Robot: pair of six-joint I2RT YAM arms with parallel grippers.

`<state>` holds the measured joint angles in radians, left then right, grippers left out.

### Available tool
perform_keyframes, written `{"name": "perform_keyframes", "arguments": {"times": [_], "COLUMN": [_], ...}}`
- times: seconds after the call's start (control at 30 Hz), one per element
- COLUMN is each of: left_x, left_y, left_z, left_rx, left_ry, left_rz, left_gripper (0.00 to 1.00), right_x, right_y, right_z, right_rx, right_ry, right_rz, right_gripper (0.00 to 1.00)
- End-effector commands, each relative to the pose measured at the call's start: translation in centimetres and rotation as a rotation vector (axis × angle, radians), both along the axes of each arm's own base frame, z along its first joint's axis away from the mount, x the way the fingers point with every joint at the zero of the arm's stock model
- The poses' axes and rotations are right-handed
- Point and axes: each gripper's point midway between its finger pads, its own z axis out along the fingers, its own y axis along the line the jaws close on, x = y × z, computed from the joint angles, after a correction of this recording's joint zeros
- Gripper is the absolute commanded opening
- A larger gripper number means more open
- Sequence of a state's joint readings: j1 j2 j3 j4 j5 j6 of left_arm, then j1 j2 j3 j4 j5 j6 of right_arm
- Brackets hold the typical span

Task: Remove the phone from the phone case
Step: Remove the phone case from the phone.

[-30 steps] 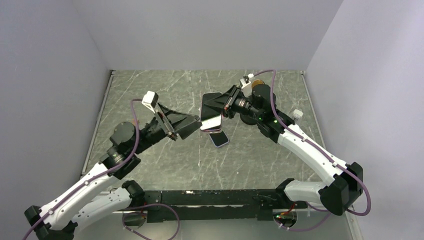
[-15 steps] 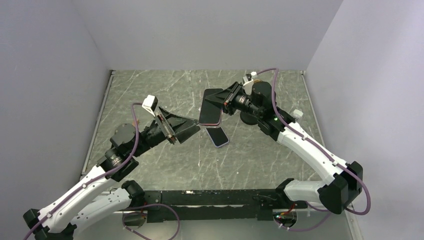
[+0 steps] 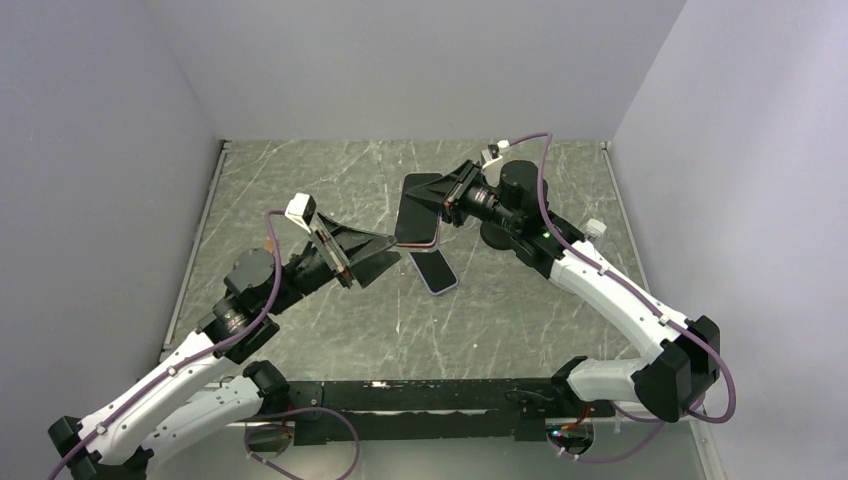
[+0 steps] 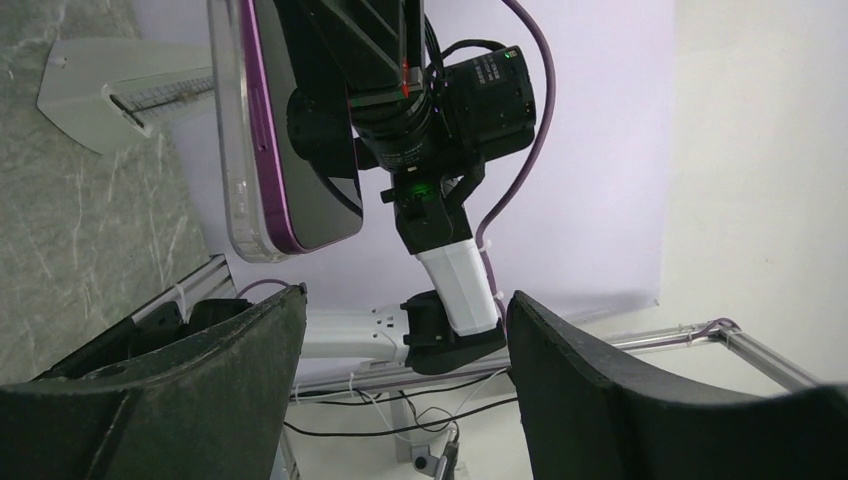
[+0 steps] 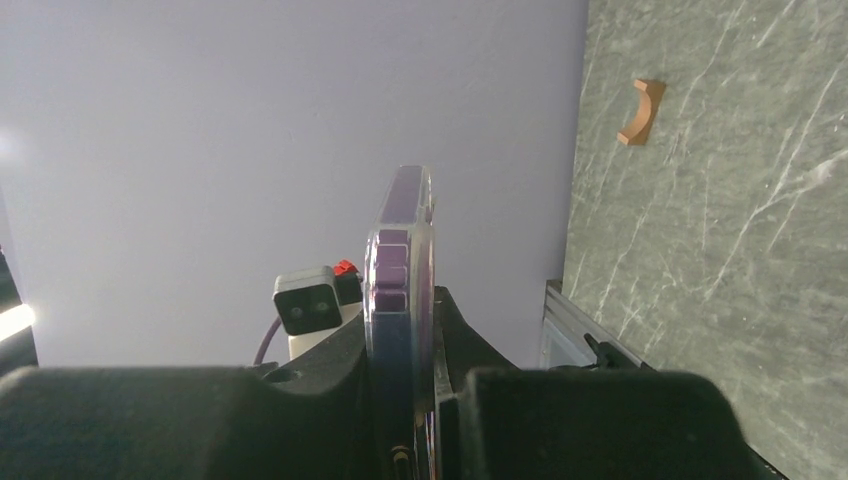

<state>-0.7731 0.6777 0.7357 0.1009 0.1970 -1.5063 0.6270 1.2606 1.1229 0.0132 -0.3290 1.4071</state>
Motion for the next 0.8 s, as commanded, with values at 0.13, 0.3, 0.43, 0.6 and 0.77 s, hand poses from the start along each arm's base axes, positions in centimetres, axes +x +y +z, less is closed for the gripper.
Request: {"name": "perform_keyframes", "arguments": {"times": [0.13,0.3,0.43,0.6,0.77], "left_x": [0.6,0.7,0.5,0.6,0.6], "left_y": [0.8,0.8,0.8,1.0,1.1], "left_z": [0.5,0.7,1.3,1.4,1.7], "left_rx": [-0.072,-0.079,-0.086,-0.099,-0.114], "left_ry": [0.041,0.036,0.016,0.019,0.016], "left_rz": [0.045,0.048,0.041,0.055,0.055], "left_gripper": [0.76,0.75,0.75,0.76,0.75], "right_x": [-1.3,-1.7,-1.7,-1.9,-2.0], "right_y": [0.2,0.6,0.8,1.1,1.2], "right_z": [5.7,5.3,4.9,5.0,4.9], "right_rx": [0.118,0.113,0.091,0.095,0.083], "right_ry": [-0.123,-0.122,-0.124,-0.130,-0.137], "right_rz": [0.044,0.062,0.064,0.080,0.086], "right_gripper": [0.00,0.00,0.00,0.00,0.00]}}
